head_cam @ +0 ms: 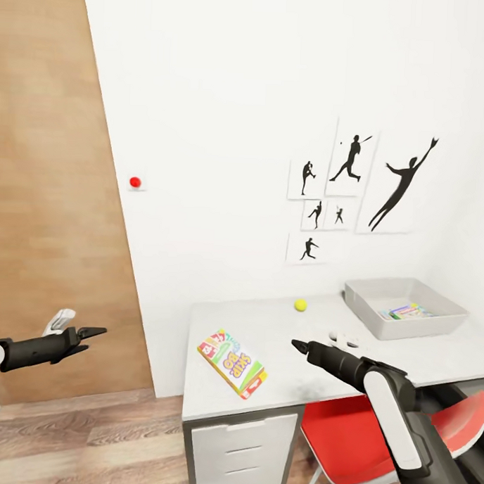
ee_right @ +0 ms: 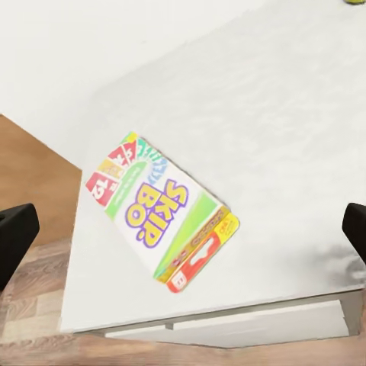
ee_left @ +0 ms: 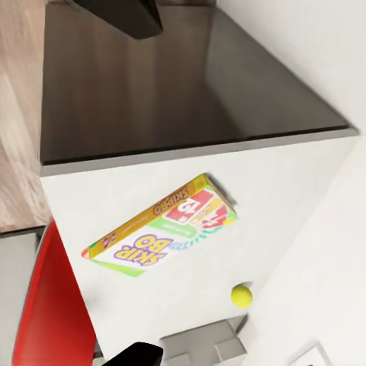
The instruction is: Put all the toys in the child's room - the three board games (two on the bed and one on the table), the two jigsaw puzzles on the table, and the tennis ball on the table - inside the toy box on the table in the child's room.
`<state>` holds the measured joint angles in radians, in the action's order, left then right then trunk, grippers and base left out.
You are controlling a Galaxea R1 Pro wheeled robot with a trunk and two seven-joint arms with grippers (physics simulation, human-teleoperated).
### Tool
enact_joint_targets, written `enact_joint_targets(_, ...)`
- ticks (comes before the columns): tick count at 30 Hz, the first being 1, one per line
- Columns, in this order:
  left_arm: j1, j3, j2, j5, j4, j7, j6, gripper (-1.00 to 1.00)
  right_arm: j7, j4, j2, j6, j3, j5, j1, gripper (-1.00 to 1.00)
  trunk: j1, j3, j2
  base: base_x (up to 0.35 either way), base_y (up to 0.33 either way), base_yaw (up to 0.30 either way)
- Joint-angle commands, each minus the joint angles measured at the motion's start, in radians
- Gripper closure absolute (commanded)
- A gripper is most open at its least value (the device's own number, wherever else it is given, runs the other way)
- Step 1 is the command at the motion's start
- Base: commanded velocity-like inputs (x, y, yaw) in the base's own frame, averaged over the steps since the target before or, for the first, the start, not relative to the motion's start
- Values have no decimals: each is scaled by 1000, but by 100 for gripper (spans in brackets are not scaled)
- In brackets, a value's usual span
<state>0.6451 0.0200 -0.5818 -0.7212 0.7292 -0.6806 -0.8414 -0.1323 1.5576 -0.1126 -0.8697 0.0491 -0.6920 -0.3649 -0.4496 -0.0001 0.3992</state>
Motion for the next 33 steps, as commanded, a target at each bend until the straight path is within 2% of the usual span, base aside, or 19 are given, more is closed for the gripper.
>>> enact_joint_targets(1,1,1,0,0,-1,-2,-5,-100,-10,1,-1,-2,3,-11,0,-100,0,-1,1,0,0,266)
enact_joint_targets(19,1,3,0,0,-1,-2,1,-100,-7,1,-2,-3,6,-16,0,-100,0,-18,1,2,105,252)
enact_joint_targets(33,1,2,0,0,-1,-3,19,-100,-10,-1,-1,0,3,-10,-1,-100,0,-30,1,142,5,184)
